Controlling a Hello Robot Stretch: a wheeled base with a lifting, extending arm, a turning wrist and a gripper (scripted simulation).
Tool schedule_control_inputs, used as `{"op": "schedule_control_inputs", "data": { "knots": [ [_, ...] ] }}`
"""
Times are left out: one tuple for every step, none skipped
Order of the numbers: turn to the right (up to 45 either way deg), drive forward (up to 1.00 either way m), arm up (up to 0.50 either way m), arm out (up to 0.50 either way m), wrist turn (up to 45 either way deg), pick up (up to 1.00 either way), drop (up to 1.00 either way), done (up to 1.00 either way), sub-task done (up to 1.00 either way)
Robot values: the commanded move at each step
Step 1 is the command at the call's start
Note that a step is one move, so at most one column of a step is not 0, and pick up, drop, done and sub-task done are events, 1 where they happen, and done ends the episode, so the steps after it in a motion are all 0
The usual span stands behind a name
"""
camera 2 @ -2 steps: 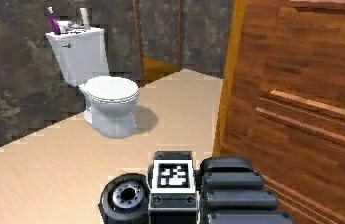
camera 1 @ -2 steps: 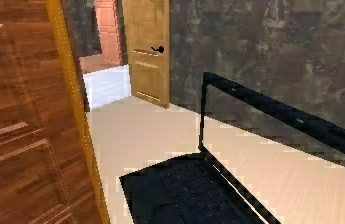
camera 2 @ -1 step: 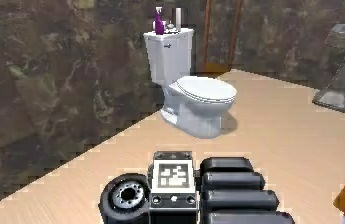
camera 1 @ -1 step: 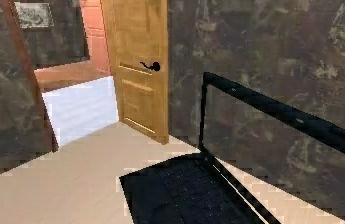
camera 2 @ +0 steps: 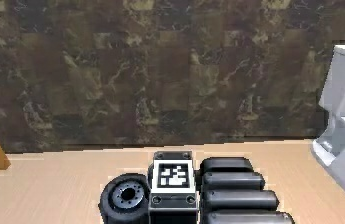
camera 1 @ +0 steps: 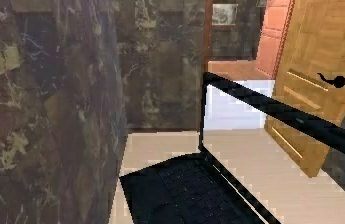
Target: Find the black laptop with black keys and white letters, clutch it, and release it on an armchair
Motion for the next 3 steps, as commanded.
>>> {"op": "schedule_control_inputs", "data": {
  "knots": [
    [-6.0,0.00,0.00,0.00,0.0,0.00,0.00,0.00,0.00],
    [0.0,0.05,0.00,0.00,0.0,0.00,0.00,0.00,0.00],
    [30.0,0.00,0.00,0.00,0.0,0.00,0.00,0.00,0.00]
  ]
}}
